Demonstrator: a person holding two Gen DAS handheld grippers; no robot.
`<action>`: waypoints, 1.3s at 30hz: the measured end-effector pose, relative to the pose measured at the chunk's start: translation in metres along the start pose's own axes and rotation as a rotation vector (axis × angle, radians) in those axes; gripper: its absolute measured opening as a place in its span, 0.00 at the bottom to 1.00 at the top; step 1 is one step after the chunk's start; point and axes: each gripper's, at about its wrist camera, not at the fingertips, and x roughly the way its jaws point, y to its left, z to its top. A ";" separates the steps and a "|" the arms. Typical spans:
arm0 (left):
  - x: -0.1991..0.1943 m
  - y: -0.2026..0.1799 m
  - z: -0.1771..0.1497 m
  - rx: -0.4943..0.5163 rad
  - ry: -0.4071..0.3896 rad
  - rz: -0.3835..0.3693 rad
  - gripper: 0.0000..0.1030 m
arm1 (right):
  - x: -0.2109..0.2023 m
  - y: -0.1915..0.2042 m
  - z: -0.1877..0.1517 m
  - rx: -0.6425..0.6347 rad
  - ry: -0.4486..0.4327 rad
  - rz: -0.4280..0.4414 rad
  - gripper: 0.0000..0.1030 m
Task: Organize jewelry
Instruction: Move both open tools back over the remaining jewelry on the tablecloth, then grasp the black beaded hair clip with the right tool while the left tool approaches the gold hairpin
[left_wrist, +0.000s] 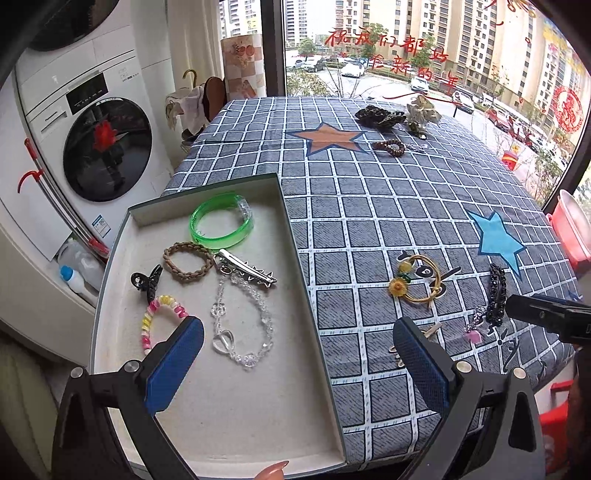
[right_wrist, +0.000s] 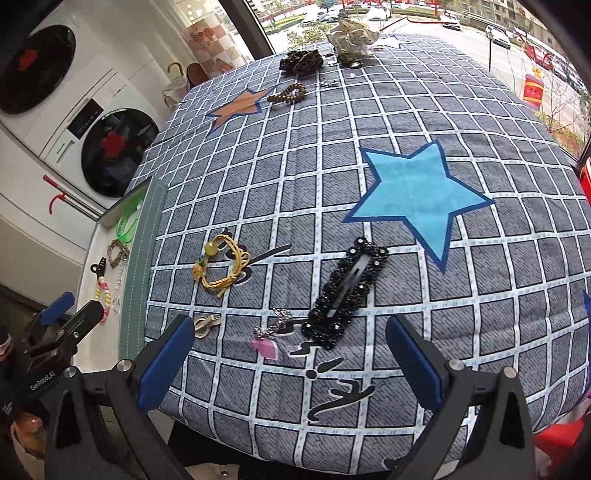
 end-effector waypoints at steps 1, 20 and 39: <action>0.000 -0.007 0.000 0.017 0.001 -0.005 1.00 | -0.001 -0.006 -0.001 0.013 0.001 -0.010 1.00; 0.025 -0.074 -0.009 0.215 0.054 -0.018 1.00 | 0.022 -0.028 0.015 0.049 -0.002 -0.168 1.00; 0.049 -0.099 -0.012 0.300 0.110 -0.052 1.00 | 0.035 -0.009 0.014 -0.177 0.009 -0.310 0.72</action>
